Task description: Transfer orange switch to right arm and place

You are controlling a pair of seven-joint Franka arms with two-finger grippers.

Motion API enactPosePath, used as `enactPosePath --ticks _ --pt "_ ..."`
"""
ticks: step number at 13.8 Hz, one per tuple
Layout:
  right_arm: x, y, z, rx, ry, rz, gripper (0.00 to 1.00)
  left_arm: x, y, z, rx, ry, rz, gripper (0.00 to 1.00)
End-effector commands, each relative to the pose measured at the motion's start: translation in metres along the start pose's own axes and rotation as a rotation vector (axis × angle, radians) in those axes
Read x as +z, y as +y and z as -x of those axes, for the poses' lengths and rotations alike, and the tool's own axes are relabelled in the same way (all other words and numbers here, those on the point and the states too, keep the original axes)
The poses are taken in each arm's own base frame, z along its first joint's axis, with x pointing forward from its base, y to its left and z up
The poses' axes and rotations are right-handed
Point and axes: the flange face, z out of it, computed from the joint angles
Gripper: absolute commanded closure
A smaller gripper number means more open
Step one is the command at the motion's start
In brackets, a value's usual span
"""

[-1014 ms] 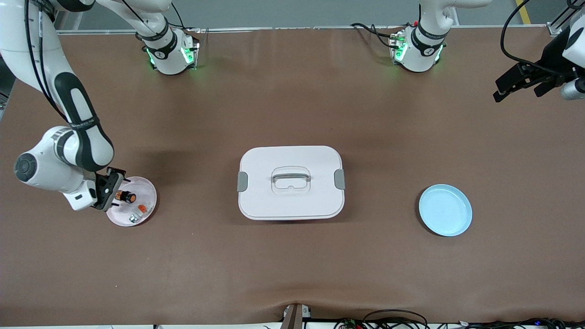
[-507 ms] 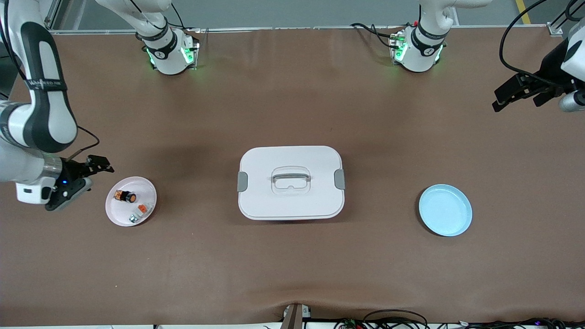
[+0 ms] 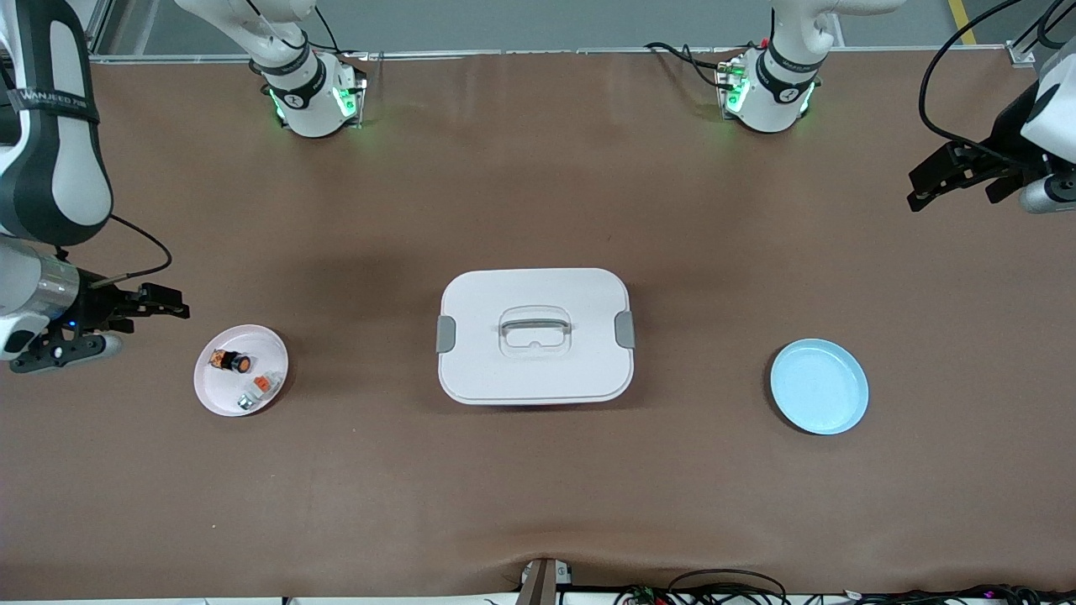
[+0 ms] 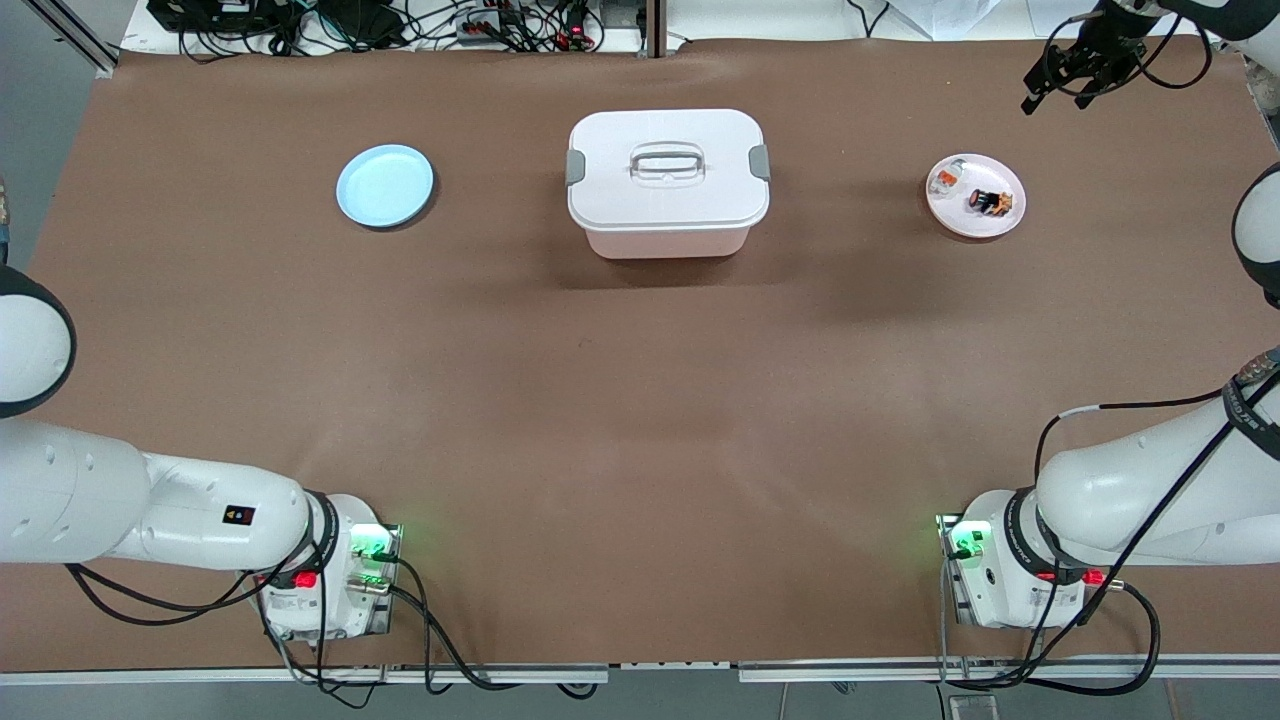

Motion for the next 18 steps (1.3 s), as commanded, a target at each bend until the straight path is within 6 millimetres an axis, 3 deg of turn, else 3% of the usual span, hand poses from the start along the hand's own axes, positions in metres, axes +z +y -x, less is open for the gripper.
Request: enactPosePath --ticks 1,3,5,9,15,18 --pt "-0.036 -0.004 0.002 0.234 -0.026 0.014 0.0 -0.007 0.003 0.002 0.022 0.013 -0.008 0.0" --pt "-0.058 -0.009 0.0 0.369 0.007 0.015 0.0 -0.008 0.004 0.001 0.023 0.015 -0.003 0.0" --pt "-0.069 -0.028 -0.007 0.337 0.033 0.037 0.0 -0.006 0.006 0.0 0.026 0.01 0.006 0.0" --pt "-0.094 -0.027 -0.006 0.312 0.071 0.066 0.0 -0.008 0.008 0.003 0.03 0.008 0.024 0.0" --pt "-0.149 -0.025 0.02 0.169 0.035 0.072 0.0 -0.01 0.001 0.002 0.064 0.012 0.026 0.0" --pt "-0.194 -0.034 0.032 0.168 0.077 0.09 0.0 -0.01 0.001 0.002 0.058 0.012 0.026 0.0"
